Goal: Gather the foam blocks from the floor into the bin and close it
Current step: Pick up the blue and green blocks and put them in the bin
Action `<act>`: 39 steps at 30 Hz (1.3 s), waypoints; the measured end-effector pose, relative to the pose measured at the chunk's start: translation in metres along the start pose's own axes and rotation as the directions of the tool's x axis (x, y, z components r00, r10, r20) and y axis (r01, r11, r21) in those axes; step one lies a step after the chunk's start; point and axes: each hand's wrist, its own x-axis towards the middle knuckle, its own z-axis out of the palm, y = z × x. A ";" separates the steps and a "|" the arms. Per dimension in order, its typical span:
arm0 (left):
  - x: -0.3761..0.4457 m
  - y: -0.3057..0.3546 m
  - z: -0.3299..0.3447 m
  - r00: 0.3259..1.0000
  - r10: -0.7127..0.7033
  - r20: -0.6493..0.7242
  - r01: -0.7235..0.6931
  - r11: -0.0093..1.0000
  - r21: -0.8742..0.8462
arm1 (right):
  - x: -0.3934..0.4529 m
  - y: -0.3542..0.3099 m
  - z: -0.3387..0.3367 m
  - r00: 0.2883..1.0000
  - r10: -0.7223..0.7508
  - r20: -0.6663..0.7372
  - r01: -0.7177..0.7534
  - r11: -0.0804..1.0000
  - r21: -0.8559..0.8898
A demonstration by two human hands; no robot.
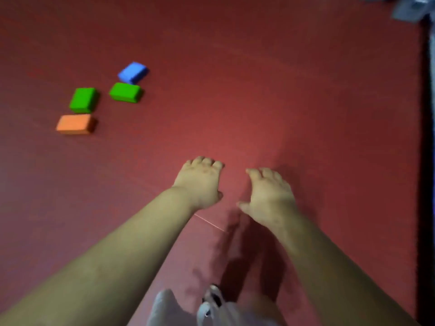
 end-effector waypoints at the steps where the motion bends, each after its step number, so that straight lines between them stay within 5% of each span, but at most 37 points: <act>1: 0.005 -0.031 -0.008 0.998 -0.060 0.004 0.060 0.998 -0.015 | 0.025 -0.024 -0.008 0.999 -0.050 0.008 0.050 0.999 -0.007; 7: 0.073 -0.196 -0.050 0.940 -0.337 0.044 0.340 0.935 -0.099 | 0.197 -0.151 -0.051 0.953 -0.299 0.051 0.302 0.949 -0.087; 15: 0.216 -0.384 -0.132 0.848 -0.530 0.019 0.522 0.827 -0.210 | 0.438 -0.295 -0.125 0.879 -0.468 0.095 0.477 0.854 -0.208; 26: 0.407 -0.665 -0.156 0.849 -0.512 0.131 0.527 0.805 -0.272 | 0.725 -0.493 -0.127 0.867 -0.434 0.246 0.486 0.845 -0.222; 39: 0.669 -0.924 -0.109 0.856 -0.460 0.237 0.512 0.822 -0.250 | 1.063 -0.627 -0.071 0.826 -0.438 0.354 0.535 0.809 -0.246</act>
